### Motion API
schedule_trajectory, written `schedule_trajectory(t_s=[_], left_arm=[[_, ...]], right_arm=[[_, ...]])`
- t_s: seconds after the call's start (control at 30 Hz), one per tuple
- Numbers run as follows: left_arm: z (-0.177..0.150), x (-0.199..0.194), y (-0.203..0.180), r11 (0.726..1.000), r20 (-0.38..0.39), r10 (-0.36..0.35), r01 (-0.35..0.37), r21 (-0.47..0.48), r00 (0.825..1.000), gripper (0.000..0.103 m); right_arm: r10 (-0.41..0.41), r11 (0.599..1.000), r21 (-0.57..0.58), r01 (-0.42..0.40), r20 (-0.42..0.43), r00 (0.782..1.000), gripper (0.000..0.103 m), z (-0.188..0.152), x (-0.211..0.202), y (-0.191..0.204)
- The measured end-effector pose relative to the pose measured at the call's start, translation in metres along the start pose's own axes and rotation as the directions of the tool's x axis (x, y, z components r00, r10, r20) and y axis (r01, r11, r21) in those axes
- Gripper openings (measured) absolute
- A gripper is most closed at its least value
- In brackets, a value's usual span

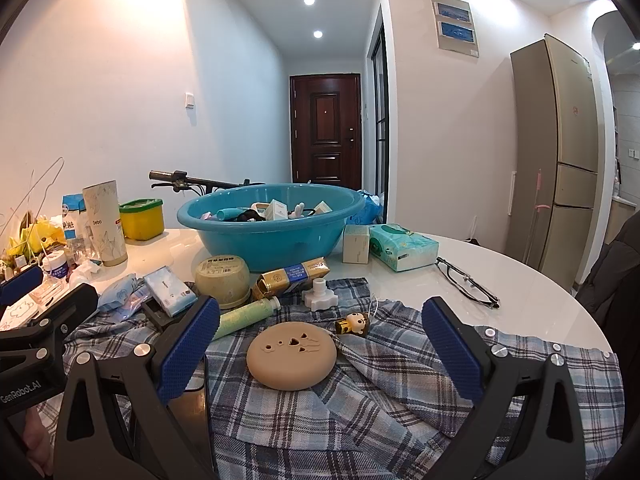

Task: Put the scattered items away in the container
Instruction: 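Move both tools toward the items on the plaid shirt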

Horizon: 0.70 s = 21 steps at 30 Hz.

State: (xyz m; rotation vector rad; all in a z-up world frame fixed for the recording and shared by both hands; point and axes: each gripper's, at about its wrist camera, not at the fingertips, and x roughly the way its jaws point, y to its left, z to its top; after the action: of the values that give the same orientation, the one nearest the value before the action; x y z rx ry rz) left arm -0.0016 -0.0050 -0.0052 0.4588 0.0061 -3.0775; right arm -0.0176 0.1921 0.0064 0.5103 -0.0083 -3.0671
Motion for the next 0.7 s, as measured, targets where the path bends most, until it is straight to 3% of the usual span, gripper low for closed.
schedule_trajectory(t_s=[0.7], left_arm=[[-0.0006,0.0012,0.0003,1.000,-0.008,0.000,0.000,0.003,1.000,0.103]], right_arm=[[-0.001,1.000,0.001,0.001,0.000,1.000,0.102,-0.0002,-0.0005,-0.0002]])
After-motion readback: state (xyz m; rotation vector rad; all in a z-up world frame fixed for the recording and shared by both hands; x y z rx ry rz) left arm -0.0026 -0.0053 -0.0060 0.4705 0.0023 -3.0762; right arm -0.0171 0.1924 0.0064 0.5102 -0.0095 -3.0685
